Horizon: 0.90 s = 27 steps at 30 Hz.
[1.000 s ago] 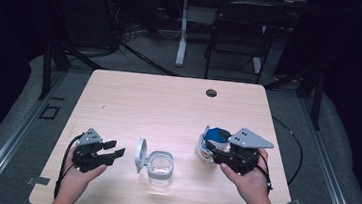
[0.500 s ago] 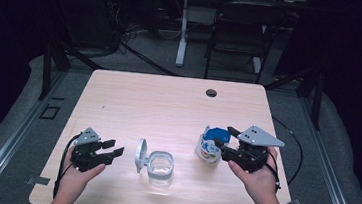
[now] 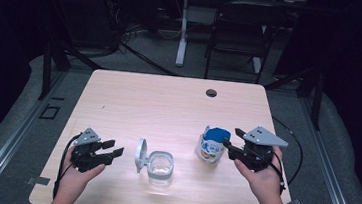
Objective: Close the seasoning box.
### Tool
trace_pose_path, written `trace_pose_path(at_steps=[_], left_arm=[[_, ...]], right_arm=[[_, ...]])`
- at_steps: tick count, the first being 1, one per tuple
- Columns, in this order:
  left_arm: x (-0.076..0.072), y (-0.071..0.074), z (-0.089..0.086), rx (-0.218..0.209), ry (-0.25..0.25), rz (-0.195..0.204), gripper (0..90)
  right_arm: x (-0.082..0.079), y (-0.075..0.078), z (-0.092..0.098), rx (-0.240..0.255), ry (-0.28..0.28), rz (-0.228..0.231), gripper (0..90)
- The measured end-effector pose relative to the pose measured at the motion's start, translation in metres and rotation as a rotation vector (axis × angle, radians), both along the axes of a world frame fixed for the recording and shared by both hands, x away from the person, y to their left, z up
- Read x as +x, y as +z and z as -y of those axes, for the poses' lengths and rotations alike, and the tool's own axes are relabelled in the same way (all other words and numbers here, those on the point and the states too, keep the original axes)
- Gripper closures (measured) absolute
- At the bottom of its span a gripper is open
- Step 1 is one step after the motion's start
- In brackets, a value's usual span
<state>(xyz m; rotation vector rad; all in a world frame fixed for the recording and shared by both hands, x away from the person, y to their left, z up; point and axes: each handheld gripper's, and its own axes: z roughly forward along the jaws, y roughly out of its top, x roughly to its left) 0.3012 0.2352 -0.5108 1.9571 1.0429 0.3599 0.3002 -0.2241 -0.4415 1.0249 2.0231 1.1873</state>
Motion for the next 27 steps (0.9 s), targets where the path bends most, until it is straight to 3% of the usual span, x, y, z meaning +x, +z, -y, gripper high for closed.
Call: trace_pose_path(at_steps=[7, 13, 27], left_arm=[[0.001, 0.002, 0.0, -0.002, -0.006, 0.005, 51.6], [0.0, 0.0, -0.002, 0.002, -0.003, -0.004, 51.8], [-0.005, 0.001, -0.006, 0.008, 0.009, 0.005, 52.5]], right_arm=[[0.008, -0.01, -0.007, -0.007, 0.011, -0.026, 50.2], [0.012, -0.014, -0.009, -0.004, 0.023, -0.05, 60.8], [0.009, -0.013, -0.016, -0.043, 0.049, -0.034, 83.7]])
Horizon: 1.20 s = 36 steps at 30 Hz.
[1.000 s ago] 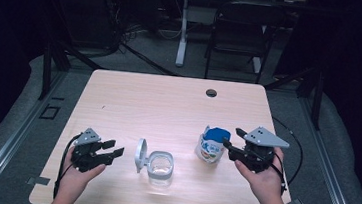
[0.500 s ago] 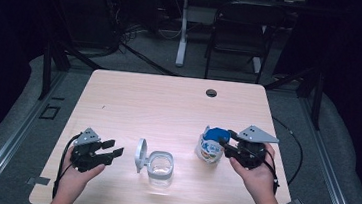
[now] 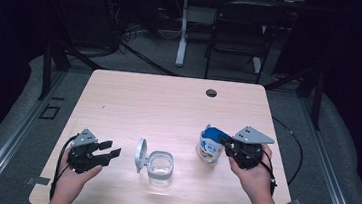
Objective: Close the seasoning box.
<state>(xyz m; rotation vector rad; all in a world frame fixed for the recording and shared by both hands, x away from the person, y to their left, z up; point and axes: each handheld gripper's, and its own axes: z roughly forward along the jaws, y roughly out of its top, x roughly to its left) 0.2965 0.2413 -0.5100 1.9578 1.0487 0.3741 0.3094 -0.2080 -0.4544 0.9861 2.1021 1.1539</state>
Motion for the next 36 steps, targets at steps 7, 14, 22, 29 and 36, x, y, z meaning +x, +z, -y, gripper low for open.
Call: trace_pose_path(at_steps=[7, 14, 22, 29, 36], left_arm=[[0.0, 0.0, -0.001, -0.003, 0.001, 0.0, 52.5], [-0.001, 0.001, 0.0, -0.005, 0.0, 0.003, 52.5], [0.0, 0.001, -0.001, -0.003, -0.001, 0.0, 52.6], [0.0, 0.001, -0.002, 0.001, -0.004, -0.001, 52.6], [0.0, 0.0, -0.001, -0.003, 0.005, -0.005, 52.7]], right_arm=[[-0.005, 0.002, -0.004, -0.027, 0.004, 0.009, 90.0], [-0.011, 0.003, -0.008, -0.025, -0.006, 0.024, 90.0], [-0.024, 0.006, -0.009, -0.024, -0.009, 0.02, 90.0], [-0.042, 0.006, -0.007, -0.016, 0.004, 0.016, 90.0], [-0.047, 0.003, -0.001, 0.011, 0.017, 0.006, 90.0]])
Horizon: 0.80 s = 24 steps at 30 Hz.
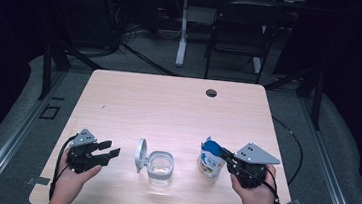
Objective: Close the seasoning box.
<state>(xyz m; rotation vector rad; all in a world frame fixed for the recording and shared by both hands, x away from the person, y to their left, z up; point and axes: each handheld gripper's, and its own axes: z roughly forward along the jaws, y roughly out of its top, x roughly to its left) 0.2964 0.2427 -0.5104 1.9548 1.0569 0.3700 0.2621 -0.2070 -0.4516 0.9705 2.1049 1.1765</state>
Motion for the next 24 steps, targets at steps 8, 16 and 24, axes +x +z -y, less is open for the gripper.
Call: trace_pose_path(at_steps=[8, 16, 24], left_arm=[[0.0, -0.001, 0.0, 0.001, -0.003, -0.006, 52.6], [0.0, -0.001, 0.0, 0.001, -0.002, -0.005, 52.6], [0.0, -0.002, -0.003, -0.011, 0.007, -0.003, 52.6]], right_arm=[[-0.003, -0.003, 0.006, 0.043, 0.003, -0.024, 89.0], [-0.002, -0.005, 0.009, 0.079, 0.022, -0.036, 81.8], [0.0, -0.014, 0.005, 0.077, 0.028, -0.052, 66.8]])
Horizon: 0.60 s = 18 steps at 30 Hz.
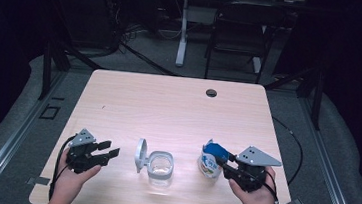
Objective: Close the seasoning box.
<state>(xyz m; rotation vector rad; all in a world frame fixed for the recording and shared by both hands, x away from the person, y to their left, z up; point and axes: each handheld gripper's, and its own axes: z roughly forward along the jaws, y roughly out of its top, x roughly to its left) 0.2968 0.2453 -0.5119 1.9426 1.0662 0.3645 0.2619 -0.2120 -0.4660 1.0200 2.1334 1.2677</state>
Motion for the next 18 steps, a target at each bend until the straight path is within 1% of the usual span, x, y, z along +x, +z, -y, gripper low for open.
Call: trace_pose_path(at_steps=[1, 3, 6, 12, 13, 16, 18], left_arm=[[0.0, 0.0, -0.001, 0.004, -0.005, -0.004, 52.6], [0.0, -0.001, -0.001, -0.005, 0.003, 0.001, 52.6], [0.0, 0.0, -0.001, -0.003, 0.003, 0.001, 52.6], [0.0, 0.0, -0.002, -0.002, 0.005, 0.001, 52.5], [0.0, -0.001, -0.001, -0.003, 0.006, -0.001, 52.5], [0.0, -0.001, -0.001, 0.001, 0.004, -0.002, 52.5], [0.0, -0.002, -0.001, 0.0, 0.005, -0.001, 52.5]], right_arm=[[0.0, -0.002, 0.0, -0.002, 0.001, -0.005, 64.7], [0.001, -0.005, -0.001, -0.001, 0.001, -0.005, 61.8], [0.002, -0.01, -0.001, 0.005, -0.01, -0.003, 57.5], [0.003, -0.019, -0.002, 0.012, 0.002, 0.001, 54.4], [0.003, -0.021, -0.002, 0.018, 0.0, 0.007, 53.9], [0.004, -0.026, -0.003, 0.031, -0.005, 0.003, 51.3], [0.004, -0.03, -0.003, 0.028, -0.015, 0.011, 50.3]])
